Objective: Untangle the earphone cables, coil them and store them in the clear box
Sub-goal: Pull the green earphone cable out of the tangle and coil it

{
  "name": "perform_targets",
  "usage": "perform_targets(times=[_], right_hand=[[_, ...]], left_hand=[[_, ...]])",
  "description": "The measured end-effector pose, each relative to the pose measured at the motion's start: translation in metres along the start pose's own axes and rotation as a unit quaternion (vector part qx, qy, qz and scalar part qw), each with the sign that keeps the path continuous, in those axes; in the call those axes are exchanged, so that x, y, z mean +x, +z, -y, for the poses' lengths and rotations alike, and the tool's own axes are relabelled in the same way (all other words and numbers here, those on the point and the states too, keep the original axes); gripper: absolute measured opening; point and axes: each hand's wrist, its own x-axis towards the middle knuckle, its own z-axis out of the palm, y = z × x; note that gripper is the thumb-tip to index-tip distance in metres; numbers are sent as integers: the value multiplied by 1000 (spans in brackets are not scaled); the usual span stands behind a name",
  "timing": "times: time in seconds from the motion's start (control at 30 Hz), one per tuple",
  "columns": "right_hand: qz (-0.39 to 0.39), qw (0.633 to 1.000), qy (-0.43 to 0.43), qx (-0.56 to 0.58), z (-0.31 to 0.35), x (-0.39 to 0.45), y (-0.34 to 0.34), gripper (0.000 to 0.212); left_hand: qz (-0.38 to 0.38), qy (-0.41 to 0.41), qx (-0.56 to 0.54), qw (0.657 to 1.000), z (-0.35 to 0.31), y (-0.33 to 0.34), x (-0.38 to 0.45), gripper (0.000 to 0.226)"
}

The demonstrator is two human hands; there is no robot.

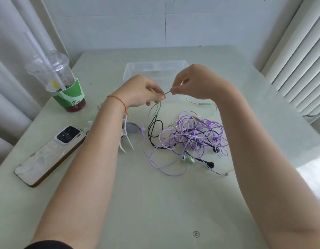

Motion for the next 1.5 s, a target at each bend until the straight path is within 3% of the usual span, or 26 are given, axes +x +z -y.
perform_targets(times=[0.23, 0.37, 0.47, 0.53, 0.6, 0.7, 0.83, 1.03, 1.17, 1.27, 1.4, 1.5], right_hand=[[-169, 979, 105, 54, -11, 12, 1, 15], [-101, 990, 58, 82, -5, 9, -4, 19], [-51, 996, 18, 65, 2, 8, 1, 20], [-58, 996, 11, 68, 5, 8, 2, 14], [-72, 993, 5, 90, 5, 5, 0, 9], [-126, 985, 11, 120, 2, 7, -3, 8], [-222, 959, 91, 149, -8, 14, -4, 16], [-304, 924, 165, 160, -25, 17, -8, 20], [-356, 919, 38, 166, -10, 12, -9, 26], [-283, 933, -61, 212, 8, 10, -3, 28], [-92, 971, -26, 218, 16, 6, 8, 21], [-48, 982, 0, 183, 14, 5, 9, 18]], left_hand=[[-15, -55, 97, 994, 7, 3, 2, 23], [-36, -34, 49, 998, 2, 5, 5, 28], [-161, 41, 50, 985, -2, 12, 13, 34], [-225, 93, 25, 970, -4, 18, 15, 38], [-200, 126, -19, 972, -6, 21, 16, 31], [-115, 101, -160, 975, -12, 20, 11, 7], [-95, 49, -242, 964, -8, 14, 9, 21], [-67, -11, -141, 988, 8, 4, 10, 14], [-59, 2, -176, 983, -1, 3, 5, 9], [-40, 28, -203, 978, -11, 5, 1, 9], [-53, 48, -239, 968, -14, 4, 1, 15], [-74, 36, -239, 968, -12, 3, 2, 14]])
